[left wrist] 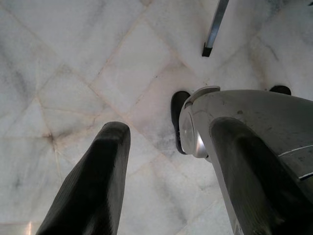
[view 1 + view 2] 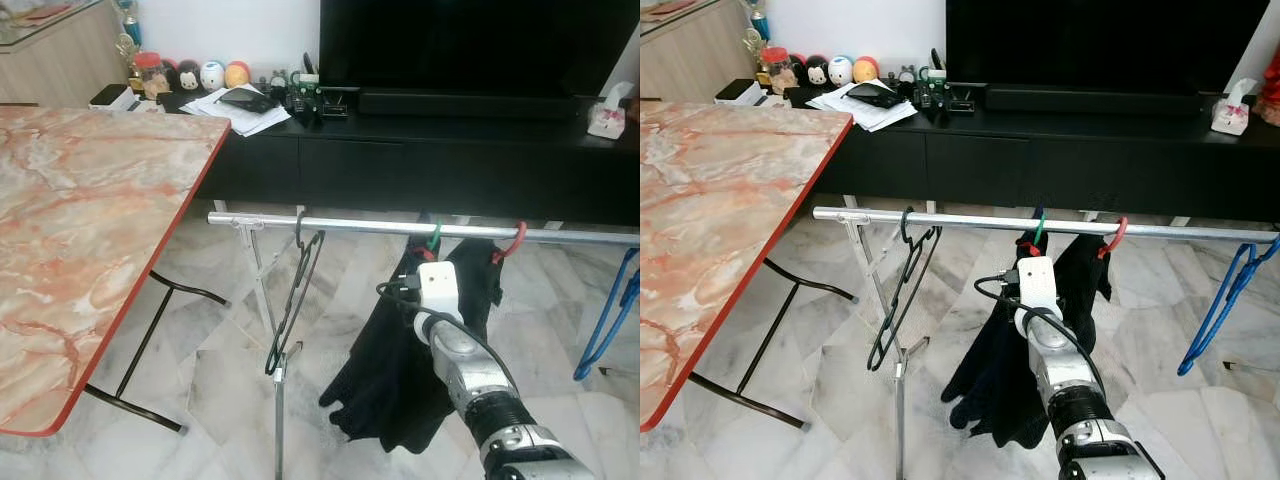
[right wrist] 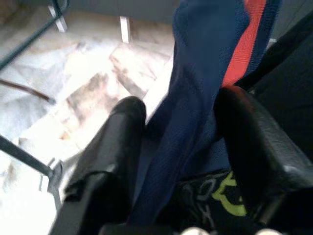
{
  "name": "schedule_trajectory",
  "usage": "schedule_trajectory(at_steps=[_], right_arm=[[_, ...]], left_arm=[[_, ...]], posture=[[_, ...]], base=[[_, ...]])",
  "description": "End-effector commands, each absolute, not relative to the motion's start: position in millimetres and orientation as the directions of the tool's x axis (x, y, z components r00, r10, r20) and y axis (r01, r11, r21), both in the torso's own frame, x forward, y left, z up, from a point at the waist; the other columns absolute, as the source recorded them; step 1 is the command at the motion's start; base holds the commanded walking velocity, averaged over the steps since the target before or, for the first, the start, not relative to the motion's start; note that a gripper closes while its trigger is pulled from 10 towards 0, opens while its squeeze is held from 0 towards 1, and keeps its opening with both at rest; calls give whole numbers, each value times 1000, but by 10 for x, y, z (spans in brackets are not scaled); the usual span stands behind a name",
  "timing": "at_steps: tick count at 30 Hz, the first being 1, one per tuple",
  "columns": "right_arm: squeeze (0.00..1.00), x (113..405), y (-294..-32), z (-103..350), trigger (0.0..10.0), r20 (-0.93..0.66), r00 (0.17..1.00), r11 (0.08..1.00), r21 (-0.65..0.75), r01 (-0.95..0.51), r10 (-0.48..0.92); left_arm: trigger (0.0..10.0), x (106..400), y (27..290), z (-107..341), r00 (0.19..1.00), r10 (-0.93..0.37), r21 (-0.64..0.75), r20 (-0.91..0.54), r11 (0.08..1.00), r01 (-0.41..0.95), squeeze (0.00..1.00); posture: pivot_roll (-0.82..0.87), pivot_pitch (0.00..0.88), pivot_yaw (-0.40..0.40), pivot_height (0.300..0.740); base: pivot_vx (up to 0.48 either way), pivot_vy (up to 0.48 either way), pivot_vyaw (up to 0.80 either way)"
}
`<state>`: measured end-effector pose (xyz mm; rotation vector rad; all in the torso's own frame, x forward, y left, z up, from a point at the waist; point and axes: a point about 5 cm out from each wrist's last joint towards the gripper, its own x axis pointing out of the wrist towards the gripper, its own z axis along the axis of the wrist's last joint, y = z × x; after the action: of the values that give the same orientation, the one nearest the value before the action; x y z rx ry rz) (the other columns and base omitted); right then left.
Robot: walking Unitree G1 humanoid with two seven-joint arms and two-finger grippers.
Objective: Hang hanger
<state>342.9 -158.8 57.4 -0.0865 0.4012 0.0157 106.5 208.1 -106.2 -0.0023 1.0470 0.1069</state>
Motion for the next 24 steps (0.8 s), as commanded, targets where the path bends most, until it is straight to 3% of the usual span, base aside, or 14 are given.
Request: schedule_trajectory(at_steps=[1,2,15,16,17,18,24], right_arm=[[0,3514,-1557,699,4980,-334,942,998,-53,-30,11],[0,3520,-1553,701,10000,-333,943,998,-59,-30,9],[0,3497,-1567,626,10000,-352,936,997,-69,-23,-3],[0,3494,-1571,622,3647,-351,936,997,-68,-21,-4],[0,3492,-1575,619,3647,-350,937,998,-68,-19,-6],[0,3490,-1586,617,0,-348,937,998,-69,-8,-17],[0,3492,-1599,614,0,-348,937,997,-74,0,-26]], left_arm=[[10000,1016,1985,-1091,480,51,22,-876,998,-66,0],[10000,1018,1983,-1090,481,50,22,-875,998,-65,0],[10000,1003,1972,-1096,475,44,15,-879,998,-63,0],[10000,1003,1969,-1097,475,42,14,-879,998,-63,0],[10000,1004,1966,-1097,475,41,12,-879,998,-63,0],[10000,1004,1961,-1098,475,38,9,-879,998,-63,0],[10000,1004,1948,-1099,475,31,3,-879,998,-61,0]], posture=[[-40,0,-15,740],[-40,0,-15,740],[-37,0,-16,740],[-37,0,-16,740],[-35,0,-17,740],[-35,0,-17,740],[-37,0,-16,740]], base=[[0,0,0],[0,0,0],[0,0,0],[0,0,0],[0,0,0],[0,0,0],[0,0,0]])
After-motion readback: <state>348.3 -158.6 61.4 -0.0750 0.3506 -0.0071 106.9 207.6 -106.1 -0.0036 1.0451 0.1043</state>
